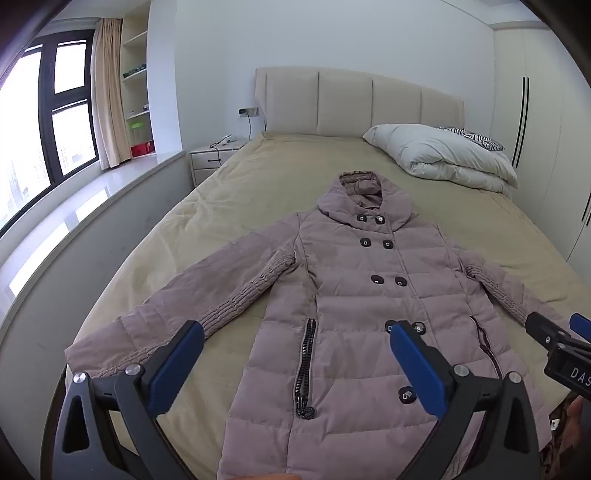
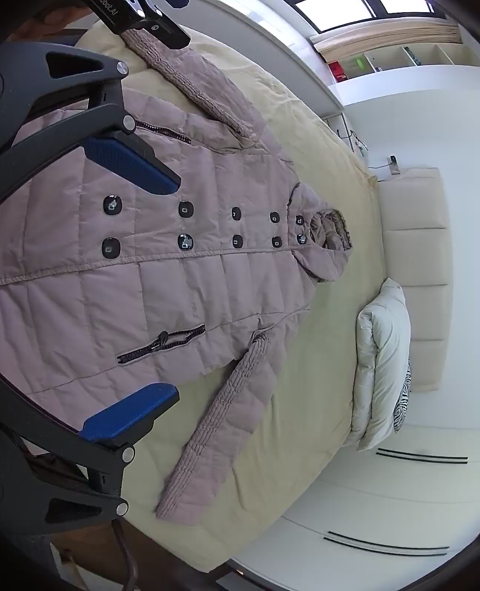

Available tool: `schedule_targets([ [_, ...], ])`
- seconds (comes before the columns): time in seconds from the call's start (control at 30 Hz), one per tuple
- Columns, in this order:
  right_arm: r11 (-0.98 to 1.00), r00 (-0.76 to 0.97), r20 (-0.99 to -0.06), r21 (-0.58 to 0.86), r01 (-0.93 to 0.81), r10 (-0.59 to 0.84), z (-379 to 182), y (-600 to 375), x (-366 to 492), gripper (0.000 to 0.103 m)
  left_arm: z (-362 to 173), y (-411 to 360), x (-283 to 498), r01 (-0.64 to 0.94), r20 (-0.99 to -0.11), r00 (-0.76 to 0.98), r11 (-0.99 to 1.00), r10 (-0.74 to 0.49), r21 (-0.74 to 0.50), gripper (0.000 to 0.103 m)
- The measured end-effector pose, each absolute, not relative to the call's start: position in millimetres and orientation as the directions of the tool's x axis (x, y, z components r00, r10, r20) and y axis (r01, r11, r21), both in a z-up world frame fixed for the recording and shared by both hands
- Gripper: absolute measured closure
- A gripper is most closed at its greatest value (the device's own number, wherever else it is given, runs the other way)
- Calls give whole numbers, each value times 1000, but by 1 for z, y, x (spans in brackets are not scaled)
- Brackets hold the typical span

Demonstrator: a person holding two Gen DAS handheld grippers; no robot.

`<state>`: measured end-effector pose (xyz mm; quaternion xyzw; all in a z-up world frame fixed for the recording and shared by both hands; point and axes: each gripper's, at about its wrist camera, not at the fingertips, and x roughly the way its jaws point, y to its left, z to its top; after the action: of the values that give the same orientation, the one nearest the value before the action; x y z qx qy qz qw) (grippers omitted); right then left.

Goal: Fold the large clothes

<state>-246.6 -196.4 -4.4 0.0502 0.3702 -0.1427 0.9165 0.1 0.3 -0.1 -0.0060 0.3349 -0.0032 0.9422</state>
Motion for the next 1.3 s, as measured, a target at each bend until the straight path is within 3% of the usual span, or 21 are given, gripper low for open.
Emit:
schedule_targets([
  [1.3, 954, 679, -697, -26, 298, -231, -8, -192, -245, 0, -10, -4, -1, -1, -646, 763, 1000, 2, 1, 0],
])
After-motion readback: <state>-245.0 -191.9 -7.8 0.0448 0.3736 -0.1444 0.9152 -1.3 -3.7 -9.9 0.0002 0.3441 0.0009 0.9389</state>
